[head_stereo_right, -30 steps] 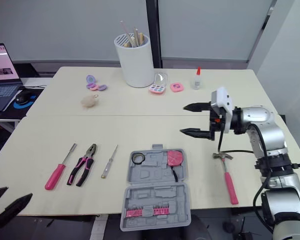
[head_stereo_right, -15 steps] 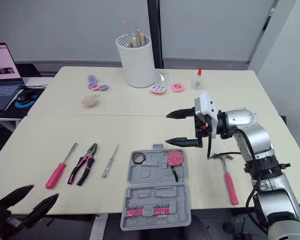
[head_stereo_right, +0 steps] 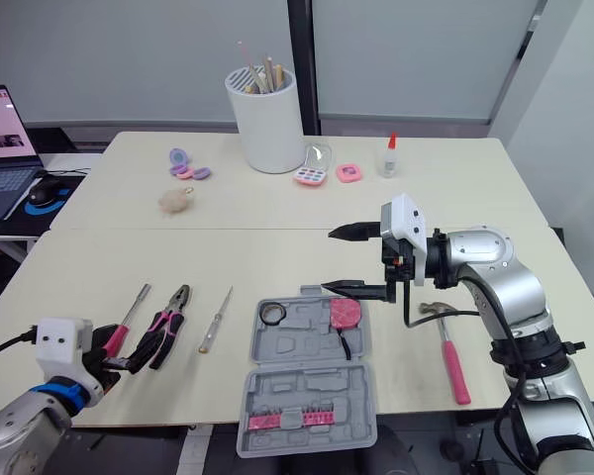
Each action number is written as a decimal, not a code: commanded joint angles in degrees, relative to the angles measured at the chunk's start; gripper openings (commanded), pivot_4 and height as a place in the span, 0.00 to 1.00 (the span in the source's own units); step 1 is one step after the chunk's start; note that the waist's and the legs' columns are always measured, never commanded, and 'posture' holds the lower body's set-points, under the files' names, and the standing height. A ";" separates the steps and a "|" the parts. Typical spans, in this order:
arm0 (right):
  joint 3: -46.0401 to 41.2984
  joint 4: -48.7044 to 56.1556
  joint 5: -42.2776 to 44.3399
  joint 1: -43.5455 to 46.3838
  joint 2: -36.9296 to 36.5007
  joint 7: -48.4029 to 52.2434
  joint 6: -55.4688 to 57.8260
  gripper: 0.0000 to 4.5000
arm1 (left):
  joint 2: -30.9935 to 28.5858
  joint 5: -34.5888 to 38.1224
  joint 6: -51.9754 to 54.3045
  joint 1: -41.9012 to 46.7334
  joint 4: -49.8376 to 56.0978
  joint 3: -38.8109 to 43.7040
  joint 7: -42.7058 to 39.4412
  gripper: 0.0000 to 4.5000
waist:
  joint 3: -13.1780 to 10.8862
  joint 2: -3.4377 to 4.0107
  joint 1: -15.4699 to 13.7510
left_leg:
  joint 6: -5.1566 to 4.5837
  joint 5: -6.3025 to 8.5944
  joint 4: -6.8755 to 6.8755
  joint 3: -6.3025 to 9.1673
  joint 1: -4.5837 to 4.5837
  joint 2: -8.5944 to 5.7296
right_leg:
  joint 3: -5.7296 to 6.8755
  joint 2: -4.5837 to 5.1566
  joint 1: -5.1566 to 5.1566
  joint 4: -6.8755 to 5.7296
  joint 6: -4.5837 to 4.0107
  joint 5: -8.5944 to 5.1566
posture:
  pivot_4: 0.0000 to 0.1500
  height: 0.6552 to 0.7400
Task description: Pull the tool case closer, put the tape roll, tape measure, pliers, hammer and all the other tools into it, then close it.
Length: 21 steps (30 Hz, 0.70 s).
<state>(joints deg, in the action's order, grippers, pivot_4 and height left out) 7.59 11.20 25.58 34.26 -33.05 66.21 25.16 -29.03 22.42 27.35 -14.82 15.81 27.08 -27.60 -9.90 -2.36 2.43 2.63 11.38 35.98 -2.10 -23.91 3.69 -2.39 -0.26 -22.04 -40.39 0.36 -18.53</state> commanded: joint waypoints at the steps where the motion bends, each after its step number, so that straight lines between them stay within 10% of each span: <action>1: -2.51 3.65 1.68 -0.17 -1.14 -1.85 1.73 0.98 | -0.09 -2.27 -1.52 2.64 -2.43 -2.45 1.24 1.00 | 0.00 0.00 -0.10 | 0.00 0.00 0.00 0.00 0.00 0.00 | -0.01 0.00 0.00 0.00 0.00 0.00 | 1.00 1.00; 21: -2.74 9.00 3.68 -2.71 -2.04 -6.27 6.14 0.98 | -1.08 -7.07 0.61 13.43 -17.10 -8.38 2.91 1.00 | 0.00 0.00 -0.29 | 0.00 0.00 -0.01 0.02 -0.02 0.00 | 0.03 0.01 0.00 0.00 0.02 0.01 | 1.00 1.00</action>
<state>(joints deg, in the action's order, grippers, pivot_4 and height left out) 6.11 18.13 28.26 31.43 -34.72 60.61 31.23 -29.13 15.64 27.78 -1.92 -1.34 18.21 -25.32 -9.90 -2.36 2.14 2.63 11.38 35.97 -2.08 -23.93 3.68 -2.36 -0.24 -22.04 -40.38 0.38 -18.52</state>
